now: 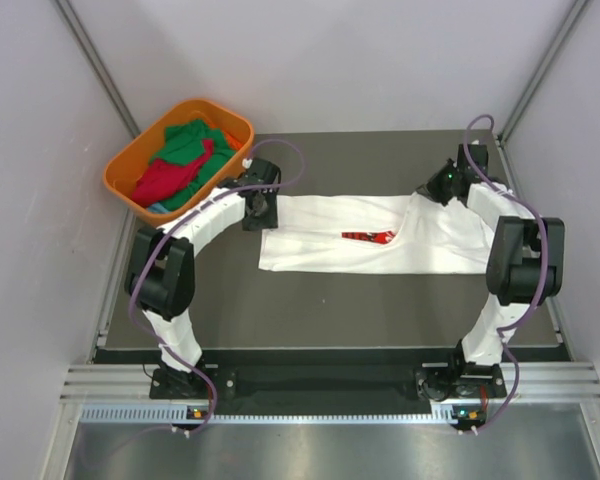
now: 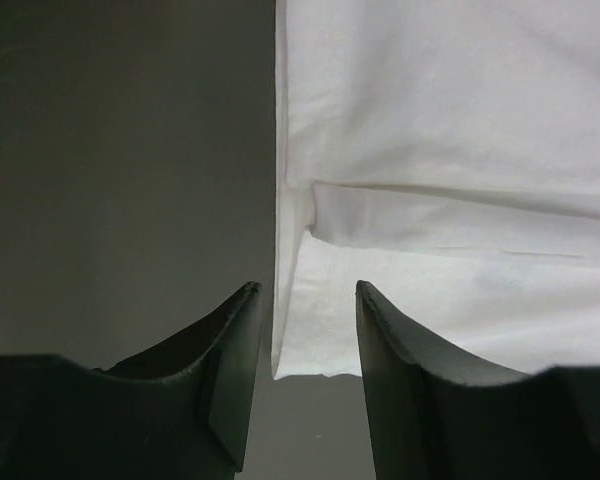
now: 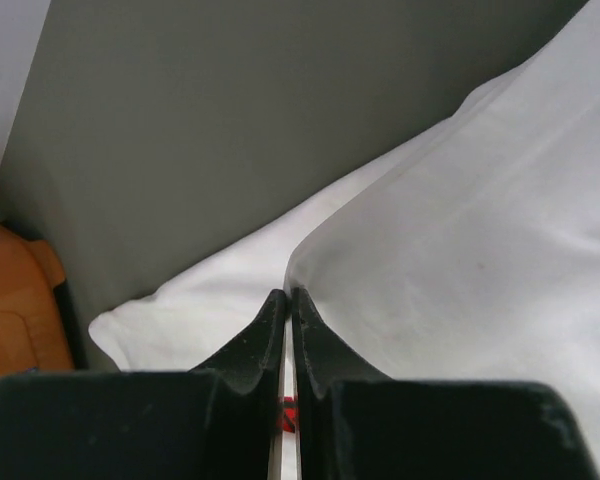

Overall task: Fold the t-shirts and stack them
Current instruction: Fold the tshirt

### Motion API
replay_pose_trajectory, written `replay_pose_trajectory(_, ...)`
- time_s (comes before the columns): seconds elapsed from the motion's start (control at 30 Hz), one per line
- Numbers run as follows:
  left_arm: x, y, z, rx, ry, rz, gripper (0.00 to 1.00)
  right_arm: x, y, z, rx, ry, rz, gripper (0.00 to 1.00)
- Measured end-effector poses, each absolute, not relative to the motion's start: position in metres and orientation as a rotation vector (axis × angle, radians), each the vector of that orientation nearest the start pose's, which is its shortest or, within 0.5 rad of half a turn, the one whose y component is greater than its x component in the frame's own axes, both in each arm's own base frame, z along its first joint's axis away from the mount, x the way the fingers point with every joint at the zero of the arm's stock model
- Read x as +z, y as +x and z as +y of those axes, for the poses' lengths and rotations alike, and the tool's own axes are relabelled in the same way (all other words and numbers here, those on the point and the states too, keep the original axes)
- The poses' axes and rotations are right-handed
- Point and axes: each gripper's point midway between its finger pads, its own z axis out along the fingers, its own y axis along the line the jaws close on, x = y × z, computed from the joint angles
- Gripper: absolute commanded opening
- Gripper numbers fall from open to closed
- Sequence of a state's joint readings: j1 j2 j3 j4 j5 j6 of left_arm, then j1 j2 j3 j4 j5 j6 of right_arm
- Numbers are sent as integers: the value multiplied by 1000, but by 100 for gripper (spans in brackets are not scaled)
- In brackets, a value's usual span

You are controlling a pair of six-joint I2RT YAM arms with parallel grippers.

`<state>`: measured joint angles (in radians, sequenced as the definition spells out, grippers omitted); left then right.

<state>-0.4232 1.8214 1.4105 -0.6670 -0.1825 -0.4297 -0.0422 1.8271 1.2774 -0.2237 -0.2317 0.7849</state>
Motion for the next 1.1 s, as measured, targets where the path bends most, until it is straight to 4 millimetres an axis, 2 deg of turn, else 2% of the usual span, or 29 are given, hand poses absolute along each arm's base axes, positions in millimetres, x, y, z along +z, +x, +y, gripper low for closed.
replay_pose_trajectory(0.33, 65, 367, -147, 19, -126, 2675, 47, 101, 485, 42, 580, 891, 2238, 0)
replay_pose_trajectory(0.43, 67, 361, -146, 7, -136, 2677, 47, 98, 484, 38, 556, 908, 2243, 0)
replay_pose_trajectory(0.67, 75, 341, -156, -137, -133, 2678, 43, 95, 481, 32, 504, 934, 2250, 0)
replay_pose_trajectory(0.87, 60, 327, -156, -151, -133, 2726, 45, 93, 480, 30, 489, 944, 2254, 0)
replay_pose_trajectory(1.1, 45, 326, -157, -139, -118, 2763, 40, 93, 480, 30, 489, 946, 2255, 0)
